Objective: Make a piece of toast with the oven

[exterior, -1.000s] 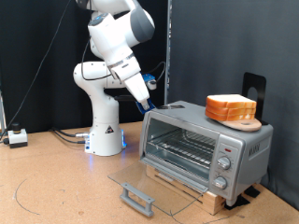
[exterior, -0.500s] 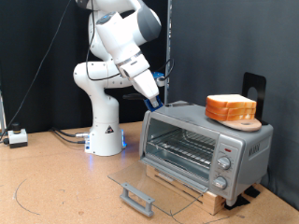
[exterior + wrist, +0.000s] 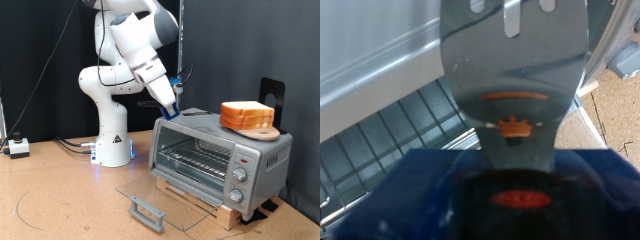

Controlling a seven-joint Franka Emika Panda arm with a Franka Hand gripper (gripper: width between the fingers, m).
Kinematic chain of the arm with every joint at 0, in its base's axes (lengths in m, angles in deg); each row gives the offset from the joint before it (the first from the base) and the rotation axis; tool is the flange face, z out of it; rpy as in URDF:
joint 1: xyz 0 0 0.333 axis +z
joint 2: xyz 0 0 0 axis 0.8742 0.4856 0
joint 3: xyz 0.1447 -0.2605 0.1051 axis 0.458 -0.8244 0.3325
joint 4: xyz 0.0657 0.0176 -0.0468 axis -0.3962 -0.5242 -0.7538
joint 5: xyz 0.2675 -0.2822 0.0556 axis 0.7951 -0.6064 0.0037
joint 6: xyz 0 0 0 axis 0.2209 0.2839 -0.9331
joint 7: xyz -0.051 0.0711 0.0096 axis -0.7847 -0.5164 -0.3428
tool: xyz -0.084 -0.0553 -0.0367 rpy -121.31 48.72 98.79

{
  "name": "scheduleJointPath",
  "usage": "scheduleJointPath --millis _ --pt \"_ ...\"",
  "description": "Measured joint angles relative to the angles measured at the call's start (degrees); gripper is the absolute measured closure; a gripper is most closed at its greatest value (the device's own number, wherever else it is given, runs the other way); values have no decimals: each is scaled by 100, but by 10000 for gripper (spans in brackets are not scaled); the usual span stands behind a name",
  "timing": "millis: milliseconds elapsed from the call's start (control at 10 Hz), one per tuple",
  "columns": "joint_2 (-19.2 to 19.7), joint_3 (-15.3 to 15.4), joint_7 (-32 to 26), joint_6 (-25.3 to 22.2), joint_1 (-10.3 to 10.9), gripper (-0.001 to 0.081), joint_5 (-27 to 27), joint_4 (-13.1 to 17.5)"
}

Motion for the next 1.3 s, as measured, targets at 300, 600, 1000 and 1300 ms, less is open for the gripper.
scheduleJointPath --millis 300,600,1000,1300 --pt "183 125 15 95 18 411 134 137" --pt "324 259 53 115 31 411 239 240" --pt "378 370 59 115 110 411 411 312" --pt "379 461 135 115 120 411 458 343"
